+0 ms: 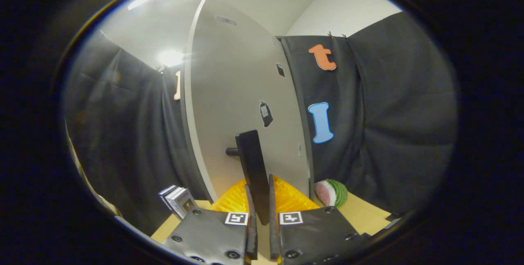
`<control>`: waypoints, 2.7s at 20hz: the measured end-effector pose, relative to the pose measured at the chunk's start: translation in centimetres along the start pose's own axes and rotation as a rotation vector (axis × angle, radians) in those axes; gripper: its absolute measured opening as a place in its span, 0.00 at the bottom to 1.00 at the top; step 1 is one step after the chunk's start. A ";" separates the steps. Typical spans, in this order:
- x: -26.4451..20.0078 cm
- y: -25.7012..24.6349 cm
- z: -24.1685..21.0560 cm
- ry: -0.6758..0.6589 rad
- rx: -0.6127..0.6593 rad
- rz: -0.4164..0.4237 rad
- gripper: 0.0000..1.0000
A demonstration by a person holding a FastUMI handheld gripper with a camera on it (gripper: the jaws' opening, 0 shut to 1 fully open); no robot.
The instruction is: Open the shoe cabinet door, grab the shoes and put them into the shoe cabinet, then close the shoe cabinet door.
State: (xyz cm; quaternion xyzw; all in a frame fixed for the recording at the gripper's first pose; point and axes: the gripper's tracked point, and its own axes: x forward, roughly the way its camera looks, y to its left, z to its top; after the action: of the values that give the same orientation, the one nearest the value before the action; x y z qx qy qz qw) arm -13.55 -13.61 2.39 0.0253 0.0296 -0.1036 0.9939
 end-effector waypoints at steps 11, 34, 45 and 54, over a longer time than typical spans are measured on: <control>-2.0 -9.7 1.6 -0.012 0.052 -0.154 0.03; -4.1 -22.5 4.0 0.006 0.058 -0.117 0.02; -7.0 -20.7 5.3 -0.040 0.018 -0.125 0.02; -5.9 -12.8 4.5 -0.058 -0.007 -0.061 0.02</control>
State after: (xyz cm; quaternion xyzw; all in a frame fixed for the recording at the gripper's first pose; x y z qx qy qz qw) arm -21.74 -25.17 6.67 0.0179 0.0017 -0.1346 0.9907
